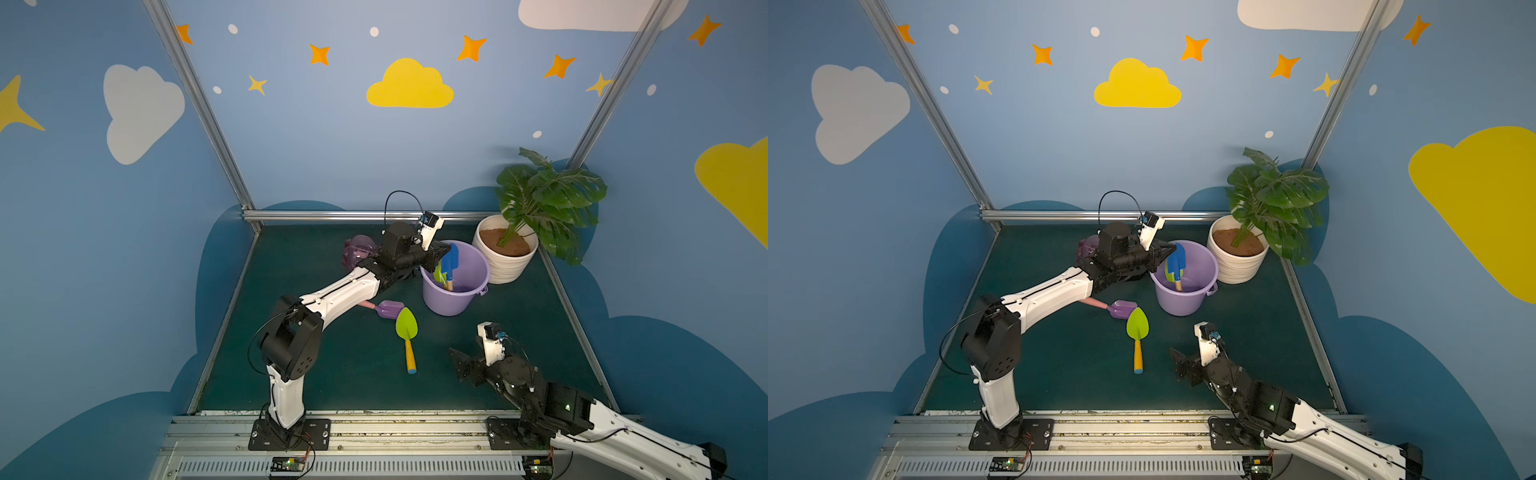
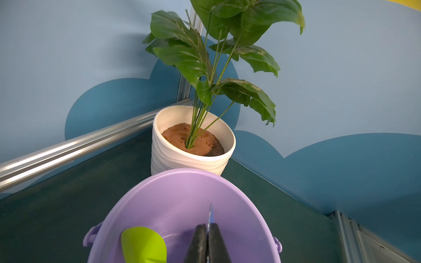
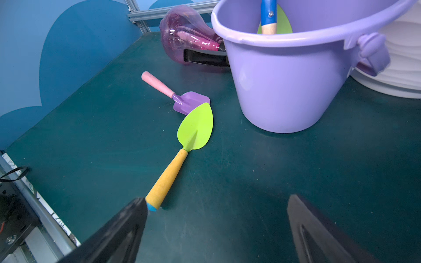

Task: Organize the gardening tools
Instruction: Place the gardening tool in the container.

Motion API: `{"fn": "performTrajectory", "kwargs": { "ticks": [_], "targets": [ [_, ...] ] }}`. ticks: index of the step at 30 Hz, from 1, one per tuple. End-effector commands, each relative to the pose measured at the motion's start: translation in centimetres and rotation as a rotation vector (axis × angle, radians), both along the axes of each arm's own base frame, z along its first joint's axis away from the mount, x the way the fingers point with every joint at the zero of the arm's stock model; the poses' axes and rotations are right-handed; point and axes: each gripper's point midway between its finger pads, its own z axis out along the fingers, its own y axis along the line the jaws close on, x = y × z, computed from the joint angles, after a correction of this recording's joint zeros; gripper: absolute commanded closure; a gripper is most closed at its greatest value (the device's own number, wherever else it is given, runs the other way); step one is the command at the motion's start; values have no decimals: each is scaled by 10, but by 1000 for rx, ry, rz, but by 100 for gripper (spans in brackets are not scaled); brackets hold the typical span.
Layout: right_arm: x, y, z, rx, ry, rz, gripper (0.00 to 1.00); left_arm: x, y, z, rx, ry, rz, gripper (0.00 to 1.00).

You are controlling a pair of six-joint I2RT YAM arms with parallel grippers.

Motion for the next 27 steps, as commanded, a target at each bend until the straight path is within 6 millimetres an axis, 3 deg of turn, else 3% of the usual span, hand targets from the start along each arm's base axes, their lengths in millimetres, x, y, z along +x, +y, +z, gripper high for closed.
{"fn": "performTrajectory", "kwargs": {
  "ticks": [1, 10, 18, 23, 27],
  "targets": [
    [-2, -3, -8, -9, 18, -6, 3, 4, -7, 11, -34, -10, -7, 92],
    [1, 0, -6, -8, 10, -10, 3, 11, -12, -23, 7, 51, -4, 90],
    [10, 1, -5, -50, 12, -59, 3, 14, -10, -35, 25, 81, 1, 76],
    [12, 9, -5, -99, 55, -59, 4, 12, -4, -26, 12, 91, 7, 69],
    [10, 22, -8, -116, 105, -34, 4, 3, 5, -2, -7, 65, 10, 67]
  ]
}}
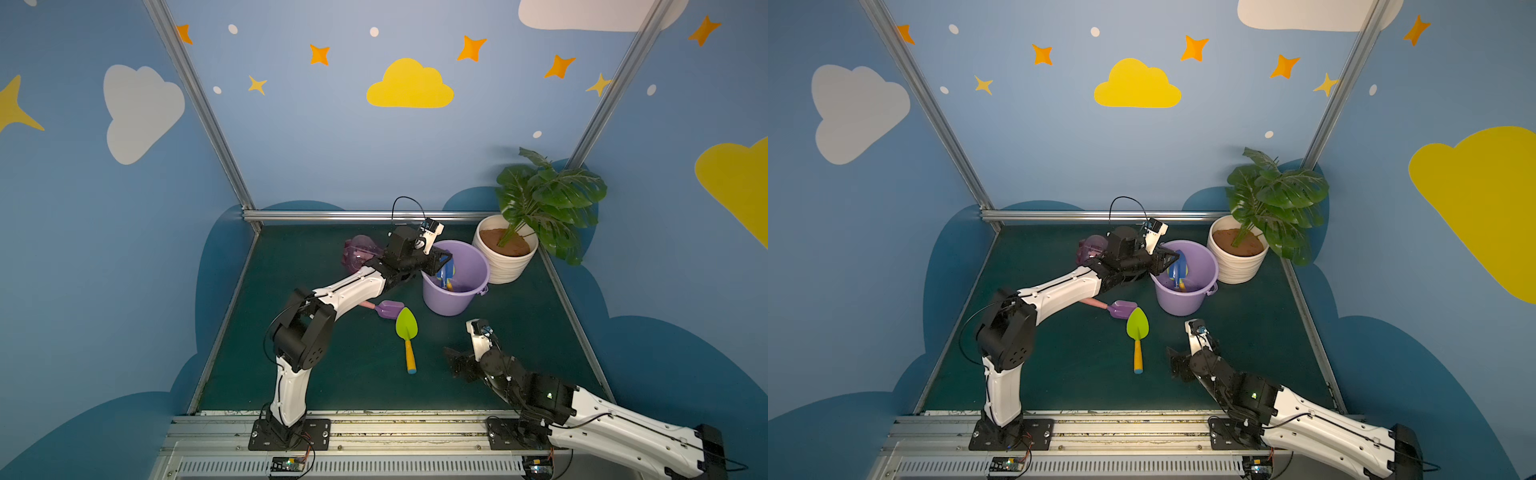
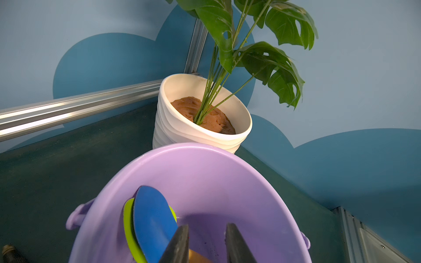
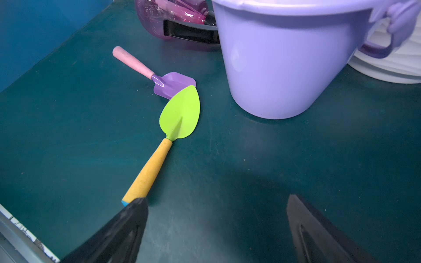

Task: Organize the gardening tools
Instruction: Place the gardening tool in the container, then pick up the gardening tool from the center of the board.

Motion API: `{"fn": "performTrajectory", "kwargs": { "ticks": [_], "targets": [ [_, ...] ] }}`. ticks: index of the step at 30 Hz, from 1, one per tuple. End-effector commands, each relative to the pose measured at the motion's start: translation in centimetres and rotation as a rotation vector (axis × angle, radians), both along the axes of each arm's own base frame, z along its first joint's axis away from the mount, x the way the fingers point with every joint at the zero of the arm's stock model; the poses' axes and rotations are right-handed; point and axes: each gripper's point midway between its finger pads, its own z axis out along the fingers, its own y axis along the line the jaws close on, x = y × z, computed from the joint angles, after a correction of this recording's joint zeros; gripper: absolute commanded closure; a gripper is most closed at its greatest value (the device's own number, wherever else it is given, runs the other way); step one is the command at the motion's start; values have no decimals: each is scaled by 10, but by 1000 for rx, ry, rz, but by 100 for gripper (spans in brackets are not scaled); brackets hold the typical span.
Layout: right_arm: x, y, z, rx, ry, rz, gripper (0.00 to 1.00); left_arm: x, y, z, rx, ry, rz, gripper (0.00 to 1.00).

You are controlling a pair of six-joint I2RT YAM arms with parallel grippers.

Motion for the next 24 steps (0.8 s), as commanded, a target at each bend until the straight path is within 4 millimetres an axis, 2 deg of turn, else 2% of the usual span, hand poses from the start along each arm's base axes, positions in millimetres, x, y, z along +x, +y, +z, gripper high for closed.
{"fn": "performTrajectory", "kwargs": {
  "ticks": [1, 5, 14, 18, 23, 24],
  "targets": [
    [-1, 11, 4, 20, 41, 11, 4, -12, 11, 42, -41, -50, -2, 66],
    [-3, 26, -6, 9, 102, 34, 4, -22, 26, 57, -32, -69, 24, 65],
    [-9, 60, -32, -61, 260, 81, 7, -45, 79, 77, -40, -93, 123, 63],
    [-8, 77, -45, -109, 317, 98, 11, -49, 101, 78, -31, -103, 187, 62],
    [-10, 92, -71, -145, 380, 121, 17, -55, 122, 74, -35, -100, 231, 61],
    [-10, 99, -71, -132, 387, 131, 19, -55, 125, 73, -40, -94, 237, 61]
  ]
}}
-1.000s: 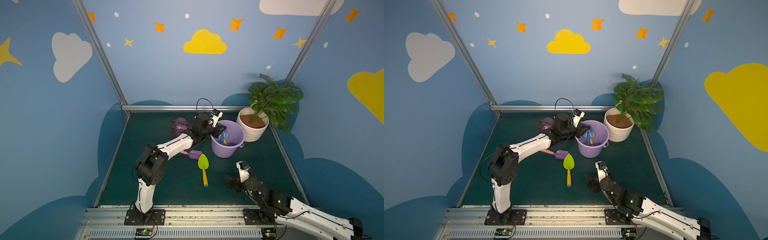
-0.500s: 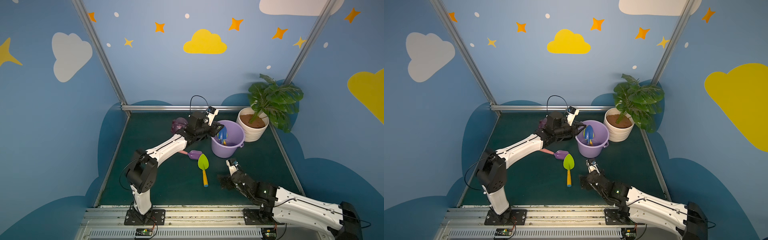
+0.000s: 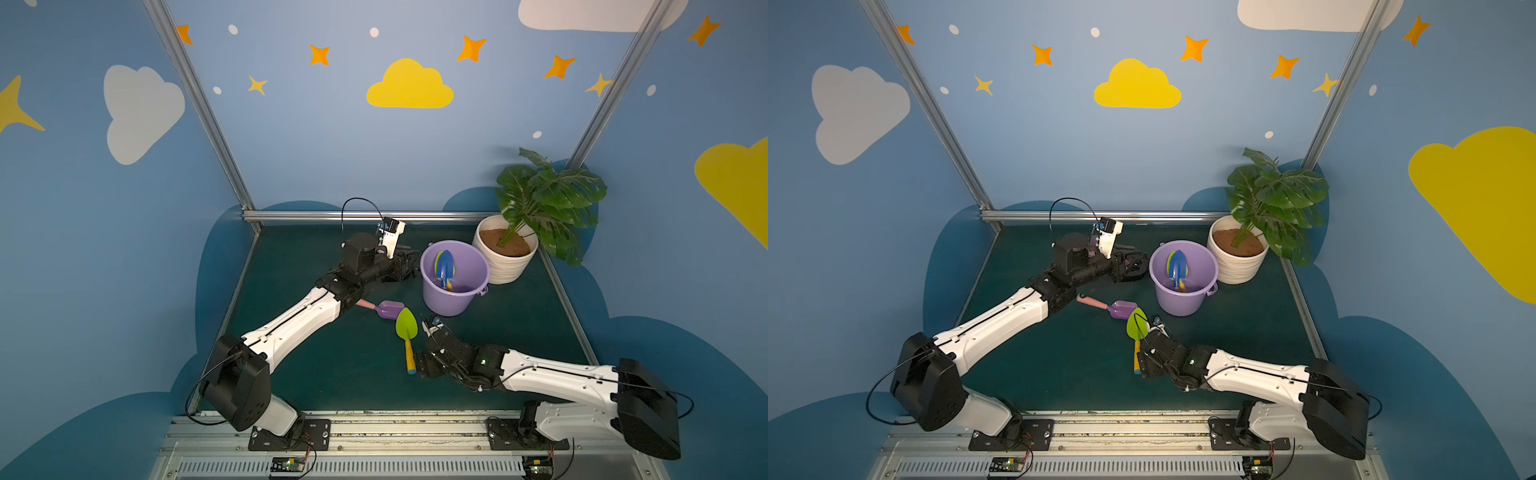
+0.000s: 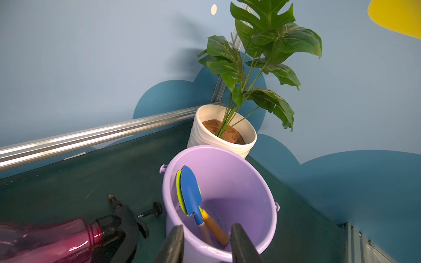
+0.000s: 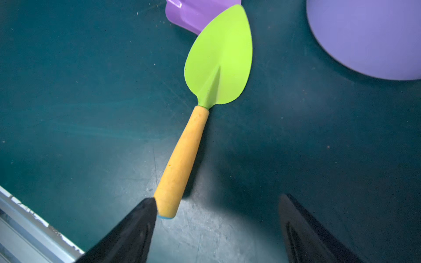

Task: Organize the gardening tools
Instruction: Pick up the gardening tool from the center of the board.

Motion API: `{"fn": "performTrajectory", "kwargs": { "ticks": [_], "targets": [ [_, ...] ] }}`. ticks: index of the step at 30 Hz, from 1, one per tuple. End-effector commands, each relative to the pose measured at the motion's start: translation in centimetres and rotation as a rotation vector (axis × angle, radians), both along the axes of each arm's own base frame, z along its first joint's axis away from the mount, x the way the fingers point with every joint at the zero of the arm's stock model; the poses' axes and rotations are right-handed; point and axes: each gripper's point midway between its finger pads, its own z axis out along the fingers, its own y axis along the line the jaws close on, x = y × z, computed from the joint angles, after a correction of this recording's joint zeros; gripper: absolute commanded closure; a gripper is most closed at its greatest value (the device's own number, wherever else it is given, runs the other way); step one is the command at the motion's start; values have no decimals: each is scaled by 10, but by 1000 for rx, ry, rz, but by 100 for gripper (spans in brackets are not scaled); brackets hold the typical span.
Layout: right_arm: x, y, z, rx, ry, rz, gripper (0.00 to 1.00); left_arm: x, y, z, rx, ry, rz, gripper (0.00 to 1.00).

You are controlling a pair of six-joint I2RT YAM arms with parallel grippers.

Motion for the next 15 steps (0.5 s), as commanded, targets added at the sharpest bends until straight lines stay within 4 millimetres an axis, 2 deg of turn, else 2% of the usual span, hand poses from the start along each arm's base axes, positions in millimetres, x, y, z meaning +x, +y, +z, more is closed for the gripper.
{"fn": "performTrajectory", "kwargs": {
  "ticks": [1, 5, 10, 15],
  "targets": [
    [-2, 26, 3, 61, 39, 26, 20, -1, 14, 7, -27, -11, 40, 61],
    [-4, 39, -12, 49, 89, 43, 25, -4, 21, -1, -34, 7, 53, 59],
    [-3, 43, -31, 7, 121, 36, 33, -6, 28, -10, -37, 26, 66, 58],
    [0, 42, -35, -11, 116, 23, 40, -5, 34, -15, -37, 38, 80, 57]
  ]
}}
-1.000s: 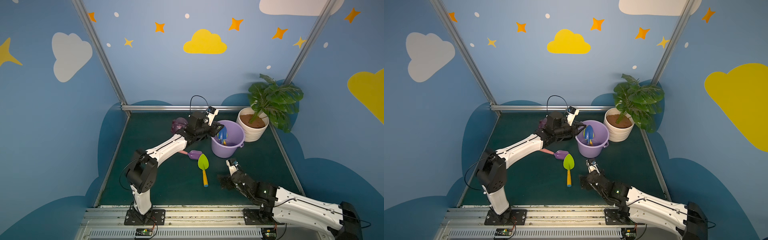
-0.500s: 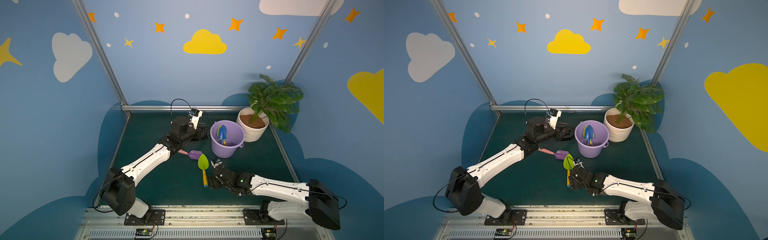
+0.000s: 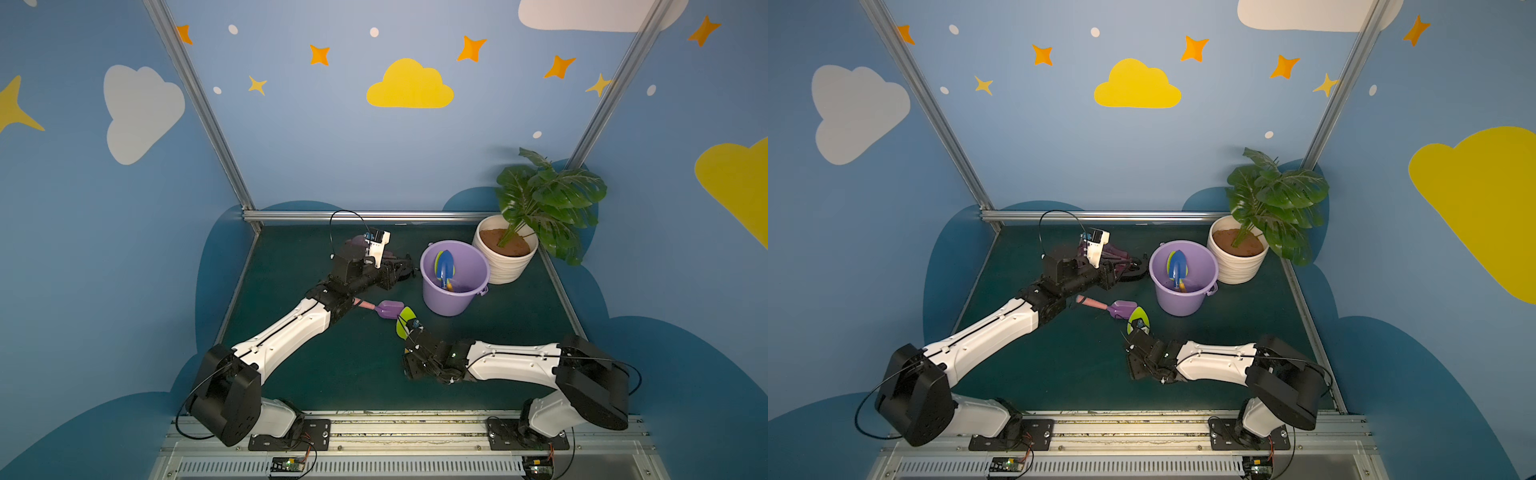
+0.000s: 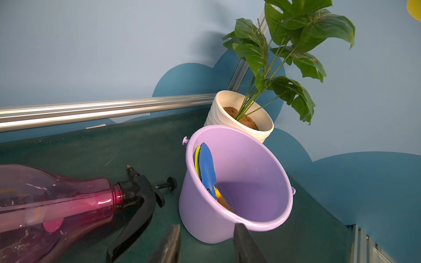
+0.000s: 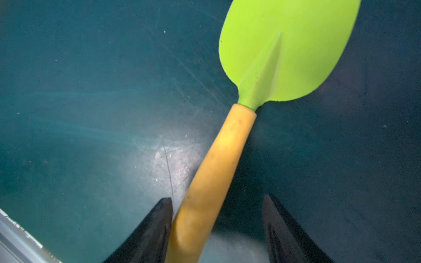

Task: Organize the gardening tools
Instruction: Pick up the gardening tool from the center of the board.

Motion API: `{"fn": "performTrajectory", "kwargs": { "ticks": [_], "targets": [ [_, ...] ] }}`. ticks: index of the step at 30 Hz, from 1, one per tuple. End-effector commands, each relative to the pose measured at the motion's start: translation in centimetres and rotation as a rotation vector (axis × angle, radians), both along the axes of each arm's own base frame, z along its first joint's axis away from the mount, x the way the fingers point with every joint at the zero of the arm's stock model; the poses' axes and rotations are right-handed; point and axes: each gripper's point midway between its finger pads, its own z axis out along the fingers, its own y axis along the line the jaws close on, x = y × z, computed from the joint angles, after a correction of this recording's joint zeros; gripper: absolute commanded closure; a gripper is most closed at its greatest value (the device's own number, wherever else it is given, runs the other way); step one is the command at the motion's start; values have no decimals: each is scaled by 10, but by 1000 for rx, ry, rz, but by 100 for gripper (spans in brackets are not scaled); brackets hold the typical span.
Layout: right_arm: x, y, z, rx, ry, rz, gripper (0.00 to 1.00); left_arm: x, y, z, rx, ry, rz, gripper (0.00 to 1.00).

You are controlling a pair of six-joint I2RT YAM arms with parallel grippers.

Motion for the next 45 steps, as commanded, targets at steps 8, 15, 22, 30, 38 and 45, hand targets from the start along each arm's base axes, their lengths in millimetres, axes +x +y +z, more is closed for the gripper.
{"fn": "performTrajectory", "kwargs": {
  "ticks": [8, 15, 22, 30, 38, 45],
  "targets": [
    [5, 0, -4, -27, -11, -27, 57, 1, 11, 9, -33, -22, 33, 56],
    [10, -11, 1, -59, -47, -53, 73, -2, 18, 13, -37, -28, 46, 54],
    [17, -27, 19, -72, -133, -70, 84, -11, 20, 9, -60, 9, 41, 54],
    [22, -42, 49, -47, -253, -32, 93, -24, 28, 6, -77, 84, 58, 54],
    [18, -55, 68, 28, -342, 12, 96, -41, 21, -15, -102, 246, 6, 52],
    [16, -58, 81, 75, -378, 18, 97, -50, 6, -39, -140, 375, -66, 44]
  ]
}}
